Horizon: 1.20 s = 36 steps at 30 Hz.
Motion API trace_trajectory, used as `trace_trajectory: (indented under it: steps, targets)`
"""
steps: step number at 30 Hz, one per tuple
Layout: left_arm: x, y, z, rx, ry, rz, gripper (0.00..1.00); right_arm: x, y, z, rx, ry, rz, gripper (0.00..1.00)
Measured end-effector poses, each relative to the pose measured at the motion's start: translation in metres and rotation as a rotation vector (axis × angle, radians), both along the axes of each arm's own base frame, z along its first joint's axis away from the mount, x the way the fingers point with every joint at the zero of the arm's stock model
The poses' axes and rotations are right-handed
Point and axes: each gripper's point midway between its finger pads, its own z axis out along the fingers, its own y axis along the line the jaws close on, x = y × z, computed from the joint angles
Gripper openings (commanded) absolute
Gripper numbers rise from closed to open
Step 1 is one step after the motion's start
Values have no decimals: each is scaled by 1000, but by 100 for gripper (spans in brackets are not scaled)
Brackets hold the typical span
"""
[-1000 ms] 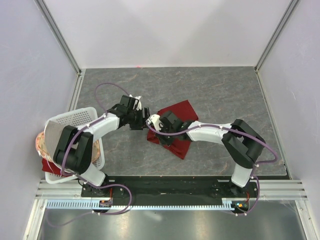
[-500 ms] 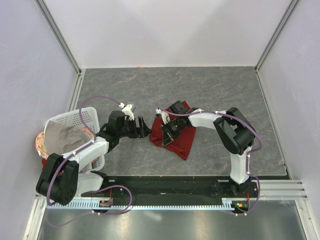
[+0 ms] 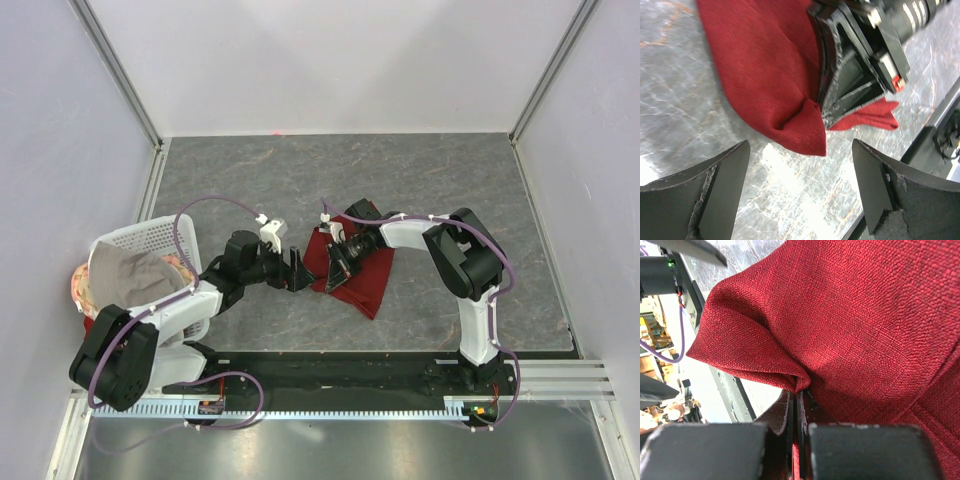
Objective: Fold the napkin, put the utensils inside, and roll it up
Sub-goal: Roll the napkin with the utensil
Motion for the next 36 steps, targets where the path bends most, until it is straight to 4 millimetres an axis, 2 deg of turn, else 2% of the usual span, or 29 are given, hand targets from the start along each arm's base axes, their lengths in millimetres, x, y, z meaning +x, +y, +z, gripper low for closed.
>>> trace_trajectory:
  steps: [10, 14, 18, 24, 31, 34, 36]
  targets:
    - [-20, -6, -20, 56, 8, -78, 89, 0, 0, 0, 0, 15, -5, 0]
    - [-24, -6, -32, 96, 35, -84, 85, 0, -1, 0, 1, 23, -9, 0]
    - [-19, -4, -38, 132, 49, -68, 83, 0, -1, -1, 3, 29, -10, 0]
    - [-5, -3, -35, 154, 19, -32, 81, 0, -1, -1, 4, 31, -10, 0]
    - [-1, -4, -44, 167, 31, -24, 75, 0, -1, -1, 8, 40, -9, 0]
    - [3, -6, -41, 155, 11, -22, 72, 0, -1, -1, 7, 42, -9, 0]
    - [7, -7, -38, 143, -8, -17, 74, 0, -2, -1, 6, 43, -10, 0]
